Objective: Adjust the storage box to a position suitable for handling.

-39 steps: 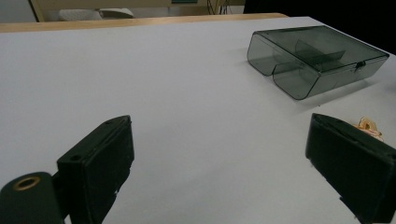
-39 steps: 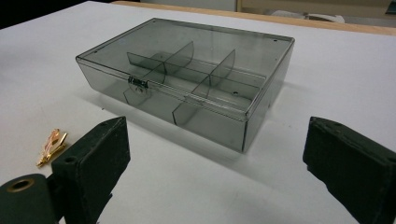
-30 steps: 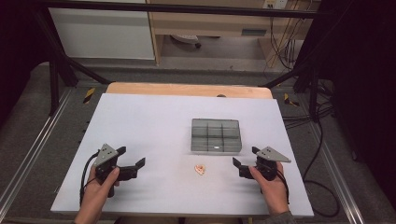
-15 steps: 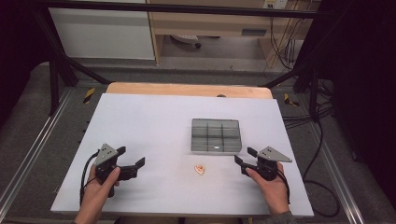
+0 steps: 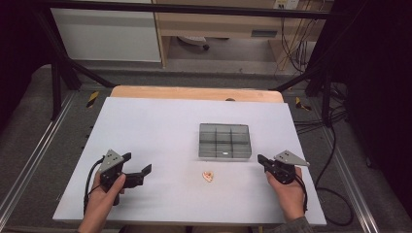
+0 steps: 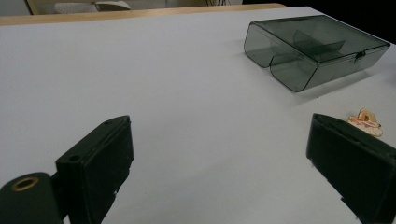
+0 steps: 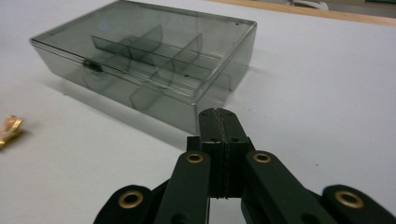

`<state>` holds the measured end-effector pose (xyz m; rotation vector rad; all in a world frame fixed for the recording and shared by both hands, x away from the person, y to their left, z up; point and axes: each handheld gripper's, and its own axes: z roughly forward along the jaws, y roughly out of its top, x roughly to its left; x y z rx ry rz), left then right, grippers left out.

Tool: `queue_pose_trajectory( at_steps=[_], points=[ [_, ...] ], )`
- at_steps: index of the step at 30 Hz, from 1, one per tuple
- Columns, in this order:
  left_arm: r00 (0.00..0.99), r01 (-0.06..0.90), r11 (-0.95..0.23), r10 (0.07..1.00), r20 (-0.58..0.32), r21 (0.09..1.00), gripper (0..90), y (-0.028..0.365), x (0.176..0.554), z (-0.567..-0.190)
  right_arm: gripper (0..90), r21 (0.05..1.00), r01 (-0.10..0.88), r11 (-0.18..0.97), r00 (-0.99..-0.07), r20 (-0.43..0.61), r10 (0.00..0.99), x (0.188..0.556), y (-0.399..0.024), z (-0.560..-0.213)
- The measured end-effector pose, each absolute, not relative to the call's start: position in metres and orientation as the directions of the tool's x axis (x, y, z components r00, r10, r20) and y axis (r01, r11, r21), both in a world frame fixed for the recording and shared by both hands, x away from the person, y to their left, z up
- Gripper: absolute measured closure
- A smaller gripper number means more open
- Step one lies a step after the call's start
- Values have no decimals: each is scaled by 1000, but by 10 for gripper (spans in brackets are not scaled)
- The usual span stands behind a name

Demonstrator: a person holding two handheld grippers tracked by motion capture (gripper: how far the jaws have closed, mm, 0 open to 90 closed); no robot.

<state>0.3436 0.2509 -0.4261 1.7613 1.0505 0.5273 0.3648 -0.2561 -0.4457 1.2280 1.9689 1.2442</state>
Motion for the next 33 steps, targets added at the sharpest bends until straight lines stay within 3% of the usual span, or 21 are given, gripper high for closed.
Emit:
queue_pose_trajectory(
  at_steps=[12,22,33],
  points=[
    [533,433,-128,834,-139,892,78,248,358,-432,900,873,428,236,-473,-6,881,421,-258,-445],
    [526,442,-149,841,-122,885,100,234,395,-429,900,865,439,244,-511,17,859,472,-250,-447],
    [514,454,-169,851,-102,875,141,225,421,-429,900,849,465,251,-520,33,853,504,-249,-458]
  ],
)
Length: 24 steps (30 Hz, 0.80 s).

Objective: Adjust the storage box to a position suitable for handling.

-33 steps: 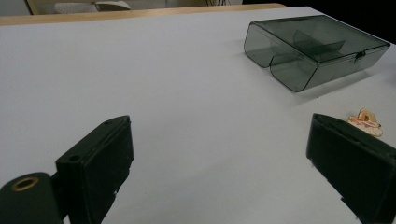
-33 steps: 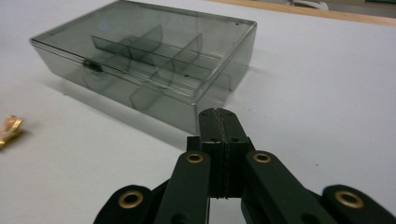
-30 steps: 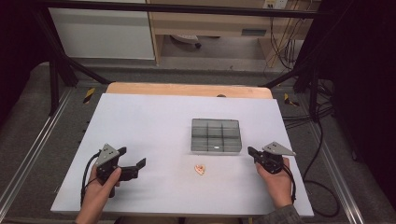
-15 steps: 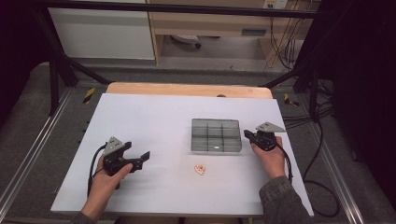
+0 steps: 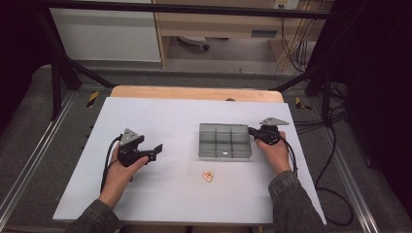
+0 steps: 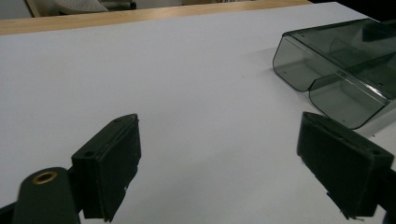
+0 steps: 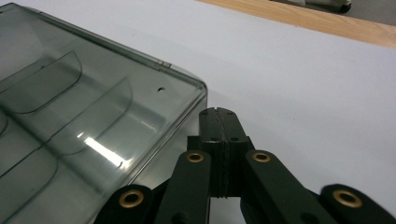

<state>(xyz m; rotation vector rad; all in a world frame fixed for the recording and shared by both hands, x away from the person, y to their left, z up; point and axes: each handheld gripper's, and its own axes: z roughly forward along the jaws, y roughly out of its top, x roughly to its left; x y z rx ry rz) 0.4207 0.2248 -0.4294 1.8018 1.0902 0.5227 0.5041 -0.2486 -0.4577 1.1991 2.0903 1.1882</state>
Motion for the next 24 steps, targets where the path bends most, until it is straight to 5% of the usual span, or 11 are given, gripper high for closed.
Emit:
queue_pose_trajectory(
  at_steps=[24],
  points=[
    [550,455,-234,832,-65,859,254,205,437,-431,900,826,447,344,-639,26,769,515,-222,-457]
  ],
)
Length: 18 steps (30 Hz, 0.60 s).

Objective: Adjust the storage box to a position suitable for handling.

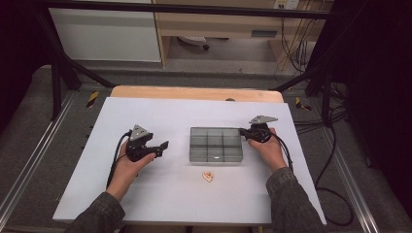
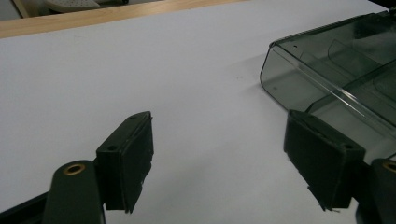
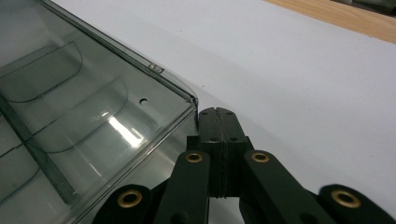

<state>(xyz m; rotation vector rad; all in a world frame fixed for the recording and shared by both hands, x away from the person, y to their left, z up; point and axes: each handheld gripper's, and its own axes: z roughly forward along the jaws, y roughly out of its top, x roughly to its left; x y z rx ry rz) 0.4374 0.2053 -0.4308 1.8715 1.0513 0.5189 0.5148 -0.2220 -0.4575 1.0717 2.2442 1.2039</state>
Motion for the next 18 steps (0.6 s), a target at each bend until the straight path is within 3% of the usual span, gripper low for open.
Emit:
queue_pose_trajectory(
  at_steps=[7,18],
  points=[
    [573,421,-287,819,-7,860,433,194,443,-431,900,823,439,361,-656,20,754,511,-212,-457],
    [617,419,-312,787,-15,852,803,189,454,-438,900,823,432,368,-669,19,743,506,-202,-458]
  ],
)
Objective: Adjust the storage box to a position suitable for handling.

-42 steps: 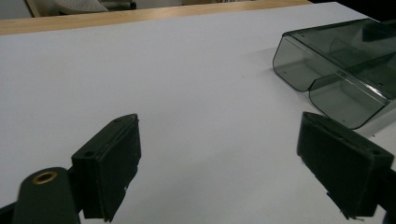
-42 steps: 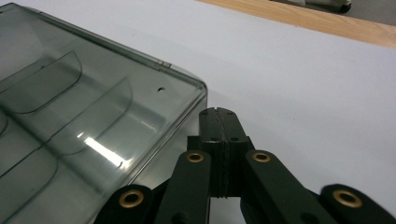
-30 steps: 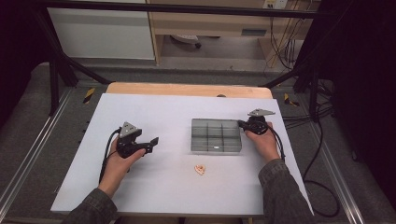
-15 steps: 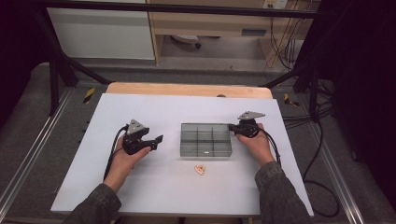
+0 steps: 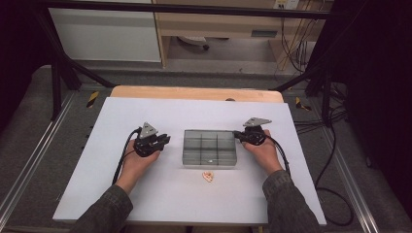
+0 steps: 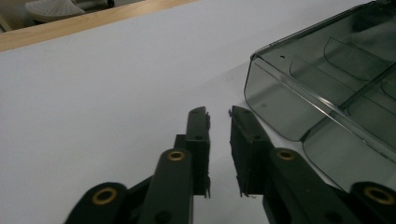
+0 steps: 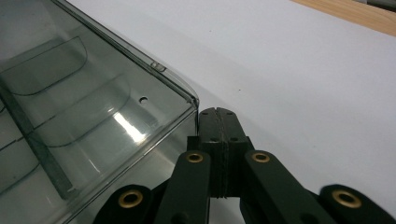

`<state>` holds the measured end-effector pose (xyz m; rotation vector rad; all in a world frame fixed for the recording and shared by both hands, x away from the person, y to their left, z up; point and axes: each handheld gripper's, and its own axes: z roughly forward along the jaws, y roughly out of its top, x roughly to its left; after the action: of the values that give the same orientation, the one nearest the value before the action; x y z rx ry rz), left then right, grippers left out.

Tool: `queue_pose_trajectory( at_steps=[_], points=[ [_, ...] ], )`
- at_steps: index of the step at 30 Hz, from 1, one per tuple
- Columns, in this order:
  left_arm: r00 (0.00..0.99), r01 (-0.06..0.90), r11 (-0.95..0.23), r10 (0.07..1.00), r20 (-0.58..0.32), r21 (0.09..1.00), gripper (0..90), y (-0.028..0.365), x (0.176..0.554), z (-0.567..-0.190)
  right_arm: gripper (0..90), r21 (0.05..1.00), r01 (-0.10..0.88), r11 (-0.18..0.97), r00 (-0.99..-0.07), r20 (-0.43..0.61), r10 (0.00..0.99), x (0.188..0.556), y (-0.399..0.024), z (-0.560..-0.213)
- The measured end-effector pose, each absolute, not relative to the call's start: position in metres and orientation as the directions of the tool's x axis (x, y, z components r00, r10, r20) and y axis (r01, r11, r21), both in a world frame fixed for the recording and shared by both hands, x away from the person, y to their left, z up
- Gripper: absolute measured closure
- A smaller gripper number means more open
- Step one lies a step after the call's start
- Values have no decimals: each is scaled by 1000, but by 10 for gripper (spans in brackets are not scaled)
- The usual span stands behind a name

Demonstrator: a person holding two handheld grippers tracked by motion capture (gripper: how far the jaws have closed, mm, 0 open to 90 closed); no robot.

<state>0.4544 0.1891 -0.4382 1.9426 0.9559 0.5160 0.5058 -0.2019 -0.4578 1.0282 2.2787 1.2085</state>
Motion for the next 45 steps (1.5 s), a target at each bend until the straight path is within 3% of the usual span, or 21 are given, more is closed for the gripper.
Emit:
queue_pose_trajectory(
  at_steps=[5,24,45],
  points=[
    [626,437,-317,779,-32,842,896,185,464,-442,900,825,425,372,-676,16,737,503,-195,-458],
    [649,449,-340,760,-39,826,900,173,490,-455,900,824,412,388,-703,16,711,493,-177,-459],
    [670,458,-360,741,-49,813,900,174,480,-454,900,822,412,393,-706,16,708,482,-171,-459]
  ],
)
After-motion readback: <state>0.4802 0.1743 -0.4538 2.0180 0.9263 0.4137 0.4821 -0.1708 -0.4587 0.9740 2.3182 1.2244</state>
